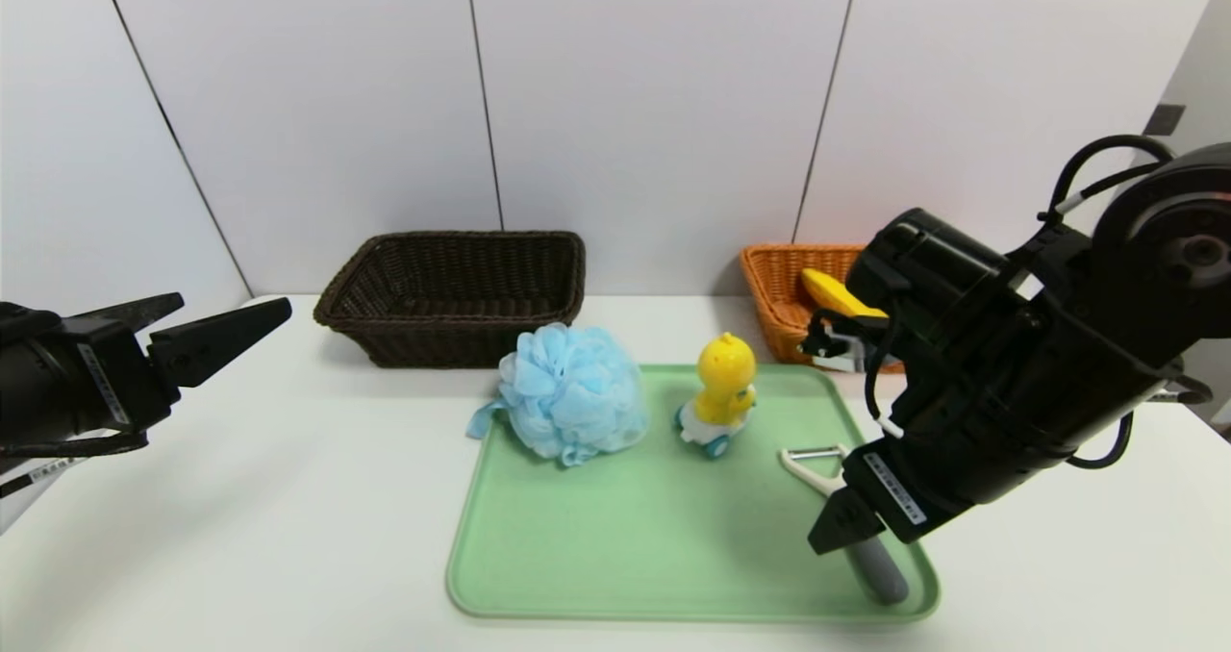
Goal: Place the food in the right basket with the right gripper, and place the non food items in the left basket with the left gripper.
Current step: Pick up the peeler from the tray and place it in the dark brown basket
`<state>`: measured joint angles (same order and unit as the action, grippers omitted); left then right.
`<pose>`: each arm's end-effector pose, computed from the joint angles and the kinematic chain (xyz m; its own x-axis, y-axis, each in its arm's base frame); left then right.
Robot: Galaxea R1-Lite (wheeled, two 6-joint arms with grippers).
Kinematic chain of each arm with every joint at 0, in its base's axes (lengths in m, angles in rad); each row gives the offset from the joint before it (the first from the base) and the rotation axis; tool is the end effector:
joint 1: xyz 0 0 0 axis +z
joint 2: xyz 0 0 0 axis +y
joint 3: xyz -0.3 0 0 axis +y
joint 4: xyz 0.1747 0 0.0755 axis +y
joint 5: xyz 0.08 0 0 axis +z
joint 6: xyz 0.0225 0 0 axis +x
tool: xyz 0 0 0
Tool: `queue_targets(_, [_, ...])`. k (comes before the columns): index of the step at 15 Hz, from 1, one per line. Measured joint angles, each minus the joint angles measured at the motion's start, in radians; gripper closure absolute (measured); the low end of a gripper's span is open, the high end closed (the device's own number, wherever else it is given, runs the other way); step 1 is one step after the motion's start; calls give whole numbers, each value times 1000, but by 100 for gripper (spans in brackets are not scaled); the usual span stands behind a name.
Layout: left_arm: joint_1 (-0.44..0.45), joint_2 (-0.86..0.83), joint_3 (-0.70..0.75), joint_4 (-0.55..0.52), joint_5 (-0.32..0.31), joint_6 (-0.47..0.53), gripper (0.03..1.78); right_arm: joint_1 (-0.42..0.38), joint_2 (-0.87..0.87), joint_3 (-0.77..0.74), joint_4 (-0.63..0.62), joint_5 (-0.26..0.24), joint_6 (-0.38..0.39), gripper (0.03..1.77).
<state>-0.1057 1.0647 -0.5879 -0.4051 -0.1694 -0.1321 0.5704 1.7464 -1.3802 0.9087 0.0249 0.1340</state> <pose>0.1451 -0.0192 0.2420 0.9599 -0.2714 -0.0706 0.2595 0.9551 -0.1434 0.2290 0.1476 0.2053 0.2319 0.1784 -0.9562 -0.4335 0.8990 0.0626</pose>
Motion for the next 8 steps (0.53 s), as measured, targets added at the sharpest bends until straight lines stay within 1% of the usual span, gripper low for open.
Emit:
queue_targets(4, [0,0,0,0,0,-3,12,-22,24,77,-105,-4,0,10])
queue_targets(8, [1,0,3,0,0,-3,12,-25,55,107,-148,-3,0,10])
